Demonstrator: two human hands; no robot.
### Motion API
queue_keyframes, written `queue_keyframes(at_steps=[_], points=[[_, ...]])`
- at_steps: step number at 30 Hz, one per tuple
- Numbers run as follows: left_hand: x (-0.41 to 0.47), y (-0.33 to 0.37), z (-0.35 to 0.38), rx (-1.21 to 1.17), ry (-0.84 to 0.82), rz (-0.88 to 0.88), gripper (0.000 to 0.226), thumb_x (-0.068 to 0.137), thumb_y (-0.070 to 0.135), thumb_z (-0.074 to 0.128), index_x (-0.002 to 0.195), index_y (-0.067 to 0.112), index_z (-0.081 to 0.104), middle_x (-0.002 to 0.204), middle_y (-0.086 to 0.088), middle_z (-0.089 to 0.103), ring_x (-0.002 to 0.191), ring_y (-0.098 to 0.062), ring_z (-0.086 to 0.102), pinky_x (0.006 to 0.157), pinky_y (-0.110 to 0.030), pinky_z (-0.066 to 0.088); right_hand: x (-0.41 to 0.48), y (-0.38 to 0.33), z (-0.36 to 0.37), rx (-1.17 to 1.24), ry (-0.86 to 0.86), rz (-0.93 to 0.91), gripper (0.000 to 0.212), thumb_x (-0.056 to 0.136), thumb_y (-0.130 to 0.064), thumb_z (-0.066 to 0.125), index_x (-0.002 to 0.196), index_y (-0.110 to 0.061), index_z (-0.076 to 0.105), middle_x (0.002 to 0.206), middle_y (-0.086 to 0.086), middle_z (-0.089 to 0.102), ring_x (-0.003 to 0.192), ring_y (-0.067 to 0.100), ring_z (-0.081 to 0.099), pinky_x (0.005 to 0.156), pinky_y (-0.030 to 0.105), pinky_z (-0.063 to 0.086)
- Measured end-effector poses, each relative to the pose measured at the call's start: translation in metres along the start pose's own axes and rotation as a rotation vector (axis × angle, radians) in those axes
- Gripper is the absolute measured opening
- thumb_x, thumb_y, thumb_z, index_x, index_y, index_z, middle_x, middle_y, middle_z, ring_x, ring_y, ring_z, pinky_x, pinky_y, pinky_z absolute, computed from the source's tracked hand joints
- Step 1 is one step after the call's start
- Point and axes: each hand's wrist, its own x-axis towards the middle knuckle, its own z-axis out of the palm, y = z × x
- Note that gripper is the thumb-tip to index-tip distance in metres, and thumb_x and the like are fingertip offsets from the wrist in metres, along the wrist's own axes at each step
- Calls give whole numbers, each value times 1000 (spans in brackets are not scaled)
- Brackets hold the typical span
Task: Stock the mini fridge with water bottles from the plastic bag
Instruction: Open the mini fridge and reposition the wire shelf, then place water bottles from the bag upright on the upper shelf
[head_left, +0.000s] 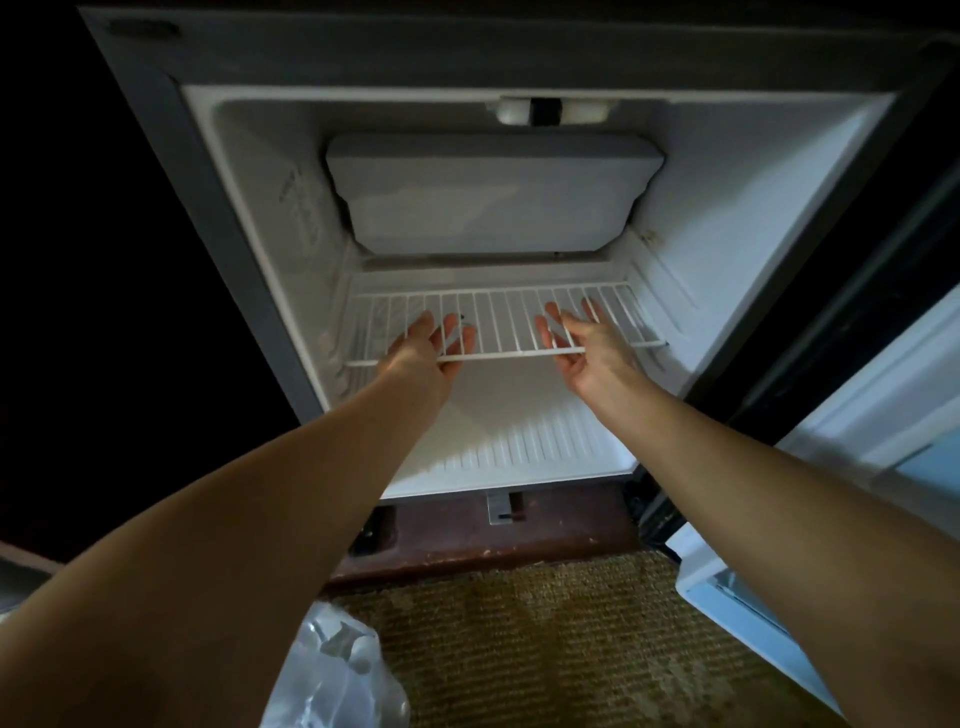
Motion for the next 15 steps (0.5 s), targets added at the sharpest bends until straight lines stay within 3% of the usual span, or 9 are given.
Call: queue_keyframes(at_steps=[3,5,8,10,11,13,15], points=[[2,2,-2,-19,11,-5,25,90,8,62,113,1,59,98,-15,69,82,-29,67,39,-37,53,2,1,-1,-17,2,5,32,90,12,51,102,-17,56,98,18,65,81,25,68,50,31,57],[1,3,-3,-8,16,1,28,89,8,63,116,1,59,104,-16,69,84,-30,68,39,-37,53,1,0,-1,-33,9,18,31,89,12,52,103,-17,56,102,18,65,87,27,69,50,31,56],[-9,3,2,12,4,-19,15,90,11,62,101,1,60,110,-14,68,83,-28,68,46,-35,56,-3,-2,1,-47,36,50,28,88,10,55,102,-14,57,94,17,67,97,31,67,46,29,55],[-16,5,3,49,10,-52,14,91,15,62,85,3,57,108,-9,67,83,-24,69,67,-32,57,-8,-4,2,-109,60,71,19,88,6,58,95,-12,58,84,12,69,81,26,69,43,27,54],[-20,8,1,91,5,-71,19,91,18,62,79,5,55,101,-6,66,71,-21,69,75,-31,56,-10,-4,2,-162,71,81,14,88,2,61,92,-11,59,76,9,71,70,22,70,42,26,53],[-31,17,-8,228,-17,-141,23,89,23,64,78,7,53,85,-5,65,55,-20,66,68,-30,58,-18,-3,2,-266,101,97,5,89,-9,65,87,-11,60,71,3,71,58,15,69,42,24,53],[-47,28,-32,433,-89,-215,19,88,25,64,88,9,56,84,-8,67,64,-25,69,60,-36,59,-31,7,2,-372,150,114,12,90,-24,65,85,-14,60,83,2,70,62,12,68,46,24,56]])
